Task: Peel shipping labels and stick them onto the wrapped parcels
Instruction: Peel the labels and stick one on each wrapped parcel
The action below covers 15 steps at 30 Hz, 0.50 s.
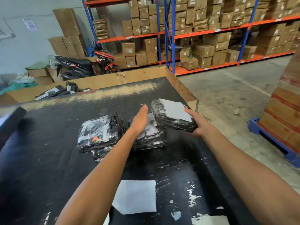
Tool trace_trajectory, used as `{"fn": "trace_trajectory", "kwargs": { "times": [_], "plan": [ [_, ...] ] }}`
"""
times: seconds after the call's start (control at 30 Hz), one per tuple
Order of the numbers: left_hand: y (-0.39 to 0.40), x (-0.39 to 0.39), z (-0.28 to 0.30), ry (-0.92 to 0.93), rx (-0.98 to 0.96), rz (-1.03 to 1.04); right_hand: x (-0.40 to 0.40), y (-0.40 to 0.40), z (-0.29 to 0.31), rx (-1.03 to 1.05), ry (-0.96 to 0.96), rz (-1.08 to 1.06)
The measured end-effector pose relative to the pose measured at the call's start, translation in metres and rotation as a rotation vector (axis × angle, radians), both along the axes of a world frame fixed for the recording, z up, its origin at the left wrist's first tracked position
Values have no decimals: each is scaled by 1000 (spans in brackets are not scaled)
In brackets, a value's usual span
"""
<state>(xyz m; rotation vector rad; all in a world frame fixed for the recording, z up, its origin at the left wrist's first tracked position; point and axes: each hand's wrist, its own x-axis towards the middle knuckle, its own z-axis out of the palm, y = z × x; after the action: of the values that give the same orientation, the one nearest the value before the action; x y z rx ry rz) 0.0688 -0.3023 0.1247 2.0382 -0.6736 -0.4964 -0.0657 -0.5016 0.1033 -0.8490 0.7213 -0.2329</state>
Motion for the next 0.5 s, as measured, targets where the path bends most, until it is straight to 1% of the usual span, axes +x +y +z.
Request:
{"fn": "trace_trajectory", "kwargs": {
  "times": [0.03, 0.07, 0.1, 0.13, 0.2, 0.3, 0.4, 0.5],
  "plan": [
    [-5, 0, -11, -57, 201, -83, -10, -14, -7, -6, -9, -45],
    [-9, 1, -22, -188, 384, -156, -19, -25, -16, -18, -1, -78],
    [-11, 1, -32, -352, 512, -194, -27, -36, -26, -35, 22, -100],
    [-14, 1, -39, -473, 570, -202, -36, -45, -37, -55, 48, -120],
    [-14, 4, -46, -572, 608, -185, -47, -60, -57, -142, 111, -113],
    [-15, 7, -51, -610, 632, -181, -54, -80, -75, -213, 176, -67],
    [-17, 6, -51, -647, 651, -168, -50, -86, -68, -247, 151, 38],
    [-17, -1, -48, -704, 742, -137, -46, -86, -61, -308, 136, 86]
  ]
}}
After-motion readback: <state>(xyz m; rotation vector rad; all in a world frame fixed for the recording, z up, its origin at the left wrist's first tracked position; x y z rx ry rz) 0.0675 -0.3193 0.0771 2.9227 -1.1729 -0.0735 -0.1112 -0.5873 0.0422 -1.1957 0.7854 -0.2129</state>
